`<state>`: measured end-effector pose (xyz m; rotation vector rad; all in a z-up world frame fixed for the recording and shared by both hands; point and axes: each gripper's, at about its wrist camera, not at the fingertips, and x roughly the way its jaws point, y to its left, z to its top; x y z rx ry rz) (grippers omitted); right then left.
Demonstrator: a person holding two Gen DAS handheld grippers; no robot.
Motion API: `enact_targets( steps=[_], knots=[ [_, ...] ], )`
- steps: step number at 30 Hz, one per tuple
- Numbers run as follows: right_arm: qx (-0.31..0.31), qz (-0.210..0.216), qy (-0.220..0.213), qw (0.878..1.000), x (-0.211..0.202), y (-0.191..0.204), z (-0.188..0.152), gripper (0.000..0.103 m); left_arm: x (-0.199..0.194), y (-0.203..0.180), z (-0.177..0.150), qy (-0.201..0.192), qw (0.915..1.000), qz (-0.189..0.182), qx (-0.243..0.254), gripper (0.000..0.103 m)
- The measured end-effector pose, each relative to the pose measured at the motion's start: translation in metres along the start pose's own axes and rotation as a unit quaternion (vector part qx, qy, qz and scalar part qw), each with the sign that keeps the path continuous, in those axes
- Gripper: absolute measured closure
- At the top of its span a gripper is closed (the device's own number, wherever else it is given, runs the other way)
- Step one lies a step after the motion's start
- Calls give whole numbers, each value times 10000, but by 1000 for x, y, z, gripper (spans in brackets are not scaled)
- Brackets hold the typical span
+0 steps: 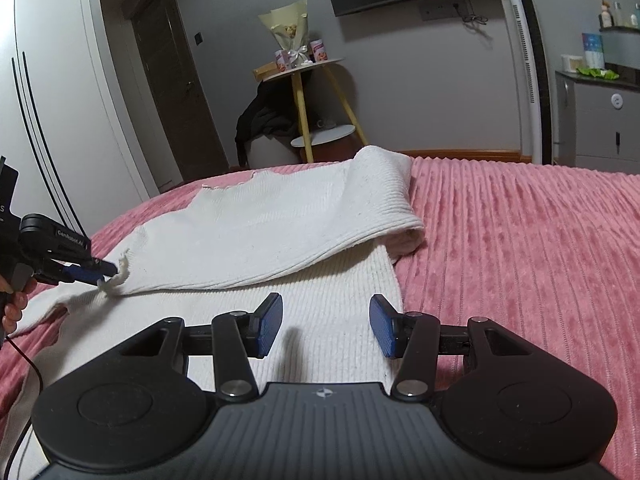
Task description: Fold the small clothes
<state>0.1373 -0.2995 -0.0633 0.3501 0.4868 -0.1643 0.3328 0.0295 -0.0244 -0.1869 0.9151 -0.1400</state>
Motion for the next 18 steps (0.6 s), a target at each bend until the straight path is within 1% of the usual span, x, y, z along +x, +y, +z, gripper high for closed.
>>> enact_targets(
  steps=[1, 2, 3, 4, 5, 6, 7, 8, 9, 11, 13, 15, 16, 17, 18],
  knots=[
    [-4, -22, 4, 10000, -1, 1, 1, 55, 1, -3, -2, 48, 9999, -90, 12, 59],
    [-12, -45, 9, 10000, -2, 2, 1, 55, 3, -6, -4, 84, 9999, -110, 58, 55],
    [-16, -69, 12, 10000, -3, 4, 3, 54, 4, -9, -6, 85, 9998, -92, 132, 53],
    [-16, -82, 11, 10000, -4, 5, 4, 54, 7, -13, -8, 97, 9997, -63, 234, 53],
    [-25, -87, 9, 10000, -5, 7, 5, 54, 8, -15, -8, 115, 9994, 2, 316, 55],
    [-48, -91, 5, 9999, -6, 10, 7, 54, 10, -17, -8, 115, 9993, 85, 342, 65],
    [-88, -100, 9, 9999, -6, 13, 8, 54, 10, -17, -7, 112, 9993, 118, 345, 71],
    [-137, -112, 9, 9998, -6, 17, 10, 54, 10, -16, -6, 122, 9993, 84, 330, 93],
    [-198, -117, 9, 9997, -6, 21, 12, 54, 11, -14, -4, 165, 9995, 10, 258, 97],
    [-422, -138, 34, 9990, -2, 30, 18, 54, 10, -9, -2, 130, 9998, -46, 130, 97],
    [-723, -202, 49, 9972, 7, 40, 25, 54, 6, -5, -1, 11, 9999, 55, 88, 98],
    [-931, -295, 73, 9952, 19, 46, 34, 56, 1, 2, 1, -91, 9999, 62, -41, 98],
    [-993, -355, 107, 9944, 27, 47, 39, 58, -1, 7, 2, -130, 9998, 59, -113, 98],
    [-1010, -418, 159, 9939, 34, 48, 44, 65, -2, 11, 3, -150, 9997, 56, -164, 98],
    [-991, -492, 222, 9936, 42, 47, 49, 69, -4, 15, 4, -159, 9997, 44, -201, 98]
  ],
)
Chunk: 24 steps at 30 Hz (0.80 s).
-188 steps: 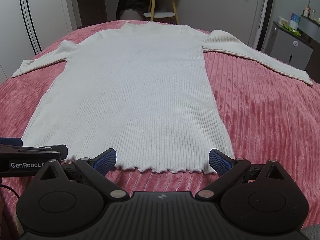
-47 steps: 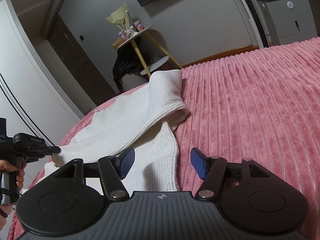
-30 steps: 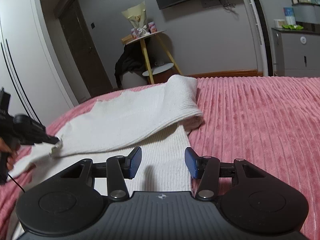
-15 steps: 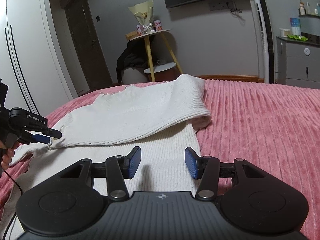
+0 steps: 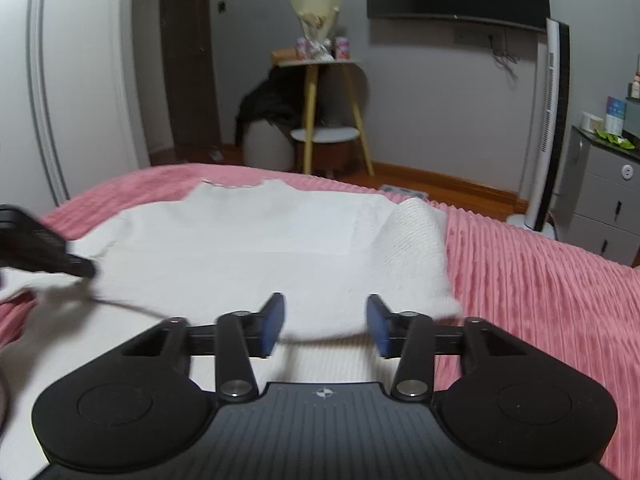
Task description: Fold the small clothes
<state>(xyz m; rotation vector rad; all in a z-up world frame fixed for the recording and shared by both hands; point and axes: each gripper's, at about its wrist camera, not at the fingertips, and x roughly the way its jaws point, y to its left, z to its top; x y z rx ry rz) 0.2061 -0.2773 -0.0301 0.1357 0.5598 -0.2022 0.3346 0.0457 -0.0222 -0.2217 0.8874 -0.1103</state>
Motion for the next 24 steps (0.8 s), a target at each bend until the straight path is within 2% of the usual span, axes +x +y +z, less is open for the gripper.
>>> enact_targets(
  steps=[6, 8, 11, 12, 13, 15, 17, 20, 22, 24],
  knots=[
    [156, -346, 185, 9991, 23, -7, 16, 70, -3, 14, 2, -103, 9999, 60, -38, 98],
    [25, -353, 369, 9987, 33, -6, 12, 70, -1, 21, 3, -97, 9997, 125, -173, 98],
    [-256, -364, 815, 9957, 51, -4, 5, 69, 2, 32, 1, 23, 9994, 19, -353, 95],
    [-333, -355, 806, 9956, 53, -4, 2, 69, 2, 35, -1, 56, 9992, -65, -380, 87],
    [-435, -375, 773, 9954, 53, -2, 1, 69, 0, 38, -2, 45, 9989, -129, -446, 84],
    [-515, -421, 756, 9949, 51, 3, 0, 68, -8, 51, -7, 1, 9963, -424, -743, 50],
    [-456, -434, 735, 9953, 50, 3, -1, 67, -20, 69, -14, -147, 9909, -666, -1157, 37],
    [-360, -435, 735, 9957, 47, 2, 0, 62, -44, 107, -31, -387, 9770, -943, -1875, 30],
    [-298, -426, 738, 9959, 46, 1, 1, 59, -59, 140, -46, -580, 9602, -1037, -2529, 30],
    [-278, -428, 728, 9960, 46, 1, 0, 54, -71, 174, -62, -741, 9373, -1094, -3224, 30]
  ],
)
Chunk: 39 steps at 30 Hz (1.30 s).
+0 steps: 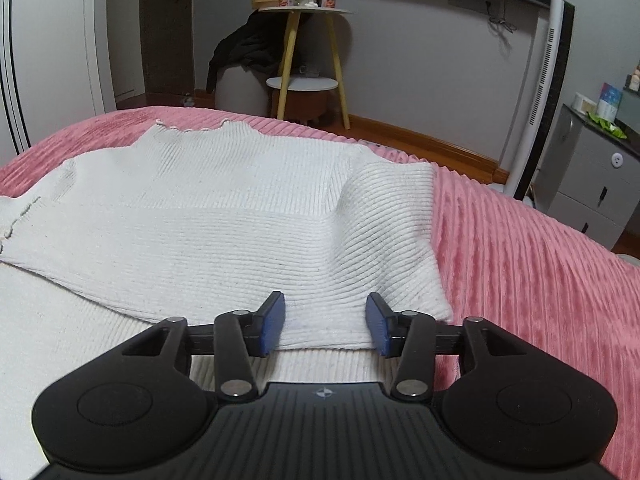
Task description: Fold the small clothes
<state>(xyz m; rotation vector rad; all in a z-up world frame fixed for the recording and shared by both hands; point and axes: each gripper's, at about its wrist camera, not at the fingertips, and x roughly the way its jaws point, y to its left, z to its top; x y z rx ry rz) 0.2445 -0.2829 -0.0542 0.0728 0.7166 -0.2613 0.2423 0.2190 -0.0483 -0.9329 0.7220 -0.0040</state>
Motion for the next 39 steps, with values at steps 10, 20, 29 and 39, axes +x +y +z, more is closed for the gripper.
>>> enact_targets(
  steps=[10, 20, 29, 39],
  knots=[
    [18, -49, -80, 10000, -5, 7, -2, 51, -30, 90, 34, -1133, 9718, 78, -2068, 39],
    [99, 131, -309, 9994, -17, 3, -6, 60, -16, 44, 77, -1205, 9864, 417, -1039, 94],
    [345, 394, -464, 9975, -40, 1, -14, 60, 56, -168, -21, 88, 9679, -190, 2503, 94],
    [321, 562, -358, 9973, -53, -8, -13, 60, 91, -205, -152, 519, 9321, 523, 3545, 19]
  ],
)
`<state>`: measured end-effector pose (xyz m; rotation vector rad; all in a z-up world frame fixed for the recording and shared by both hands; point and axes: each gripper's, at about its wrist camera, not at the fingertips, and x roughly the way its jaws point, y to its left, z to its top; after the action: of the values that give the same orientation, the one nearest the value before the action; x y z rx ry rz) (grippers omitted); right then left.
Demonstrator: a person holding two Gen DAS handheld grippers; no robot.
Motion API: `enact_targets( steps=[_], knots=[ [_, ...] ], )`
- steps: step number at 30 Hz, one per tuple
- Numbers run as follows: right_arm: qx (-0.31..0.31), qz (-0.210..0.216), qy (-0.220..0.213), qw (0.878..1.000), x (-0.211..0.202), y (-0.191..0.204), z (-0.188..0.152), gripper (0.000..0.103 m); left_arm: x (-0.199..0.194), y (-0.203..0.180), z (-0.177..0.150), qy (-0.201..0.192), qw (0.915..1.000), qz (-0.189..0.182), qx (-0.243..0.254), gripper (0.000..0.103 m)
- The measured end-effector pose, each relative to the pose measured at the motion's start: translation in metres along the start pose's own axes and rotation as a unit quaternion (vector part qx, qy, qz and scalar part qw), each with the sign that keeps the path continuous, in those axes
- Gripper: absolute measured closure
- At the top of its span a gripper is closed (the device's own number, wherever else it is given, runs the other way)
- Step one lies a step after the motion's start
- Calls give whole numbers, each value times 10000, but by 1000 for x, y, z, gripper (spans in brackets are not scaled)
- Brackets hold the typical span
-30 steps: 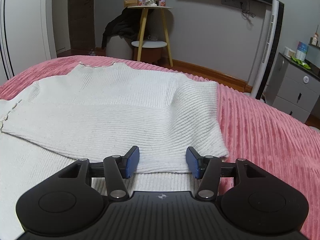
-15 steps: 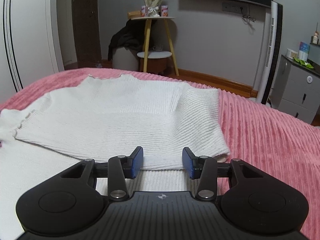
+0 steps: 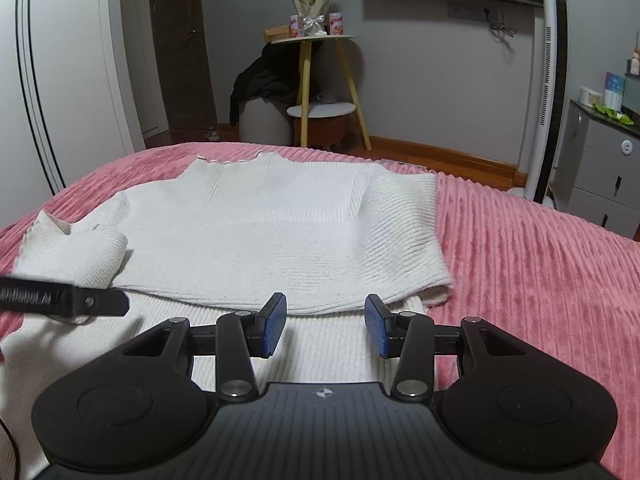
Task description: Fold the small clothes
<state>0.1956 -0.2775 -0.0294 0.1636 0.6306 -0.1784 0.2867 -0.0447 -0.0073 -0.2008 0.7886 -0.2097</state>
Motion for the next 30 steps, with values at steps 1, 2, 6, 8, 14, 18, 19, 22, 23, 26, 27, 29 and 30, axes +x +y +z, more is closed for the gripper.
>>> enact_targets(
  steps=[1, 2, 6, 8, 14, 18, 19, 22, 23, 26, 27, 29, 30],
  knots=[
    [-7, 33, -1, 10000, -1, 0, 1, 60, -20, 20, -24, -96, 9993, 16, -348, 18],
    [-15, 74, -13, 10000, -1, 1, 1, 60, -29, 33, -29, -168, 9975, -56, -687, 18],
    [-120, 362, -101, 9992, -3, 19, 5, 60, -50, 91, -24, -94, 9847, 196, -1731, 18],
    [-305, 511, -164, 9981, -4, 36, 5, 60, -65, 112, -25, -152, 9789, 541, -1963, 18],
    [-1195, 876, -276, 9886, -6, 98, -3, 57, -73, 154, -39, -35, 9674, 1301, -2172, 18],
    [-1918, 954, -394, 9760, -3, 138, -11, 54, -72, 161, -44, 32, 9676, 1279, -2176, 18],
    [-2107, 931, -416, 9722, -1, 148, -13, 54, -70, 161, -45, 29, 9684, 1268, -2145, 18],
    [-2580, 948, -495, 9602, 7, 174, -15, 54, -66, 160, -51, 56, 9689, 1230, -2146, 18],
    [-2721, 930, -535, 9563, 11, 182, -16, 55, -64, 161, -51, 64, 9688, 1220, -2155, 18],
    [-2922, 902, -590, 9503, 23, 199, -14, 58, -60, 157, -51, 56, 9711, 1217, -2052, 18],
    [-2914, 898, -590, 9506, 27, 202, -13, 66, -59, 154, -51, 47, 9725, 1206, -1992, 18],
    [-2771, 925, -581, 9546, 34, 202, -7, 84, -58, 147, -51, 13, 9759, 1097, -1887, 18],
    [-2605, 981, -565, 9588, 36, 197, -3, 97, -57, 143, -52, 1, 9776, 1019, -1840, 18]
  ],
)
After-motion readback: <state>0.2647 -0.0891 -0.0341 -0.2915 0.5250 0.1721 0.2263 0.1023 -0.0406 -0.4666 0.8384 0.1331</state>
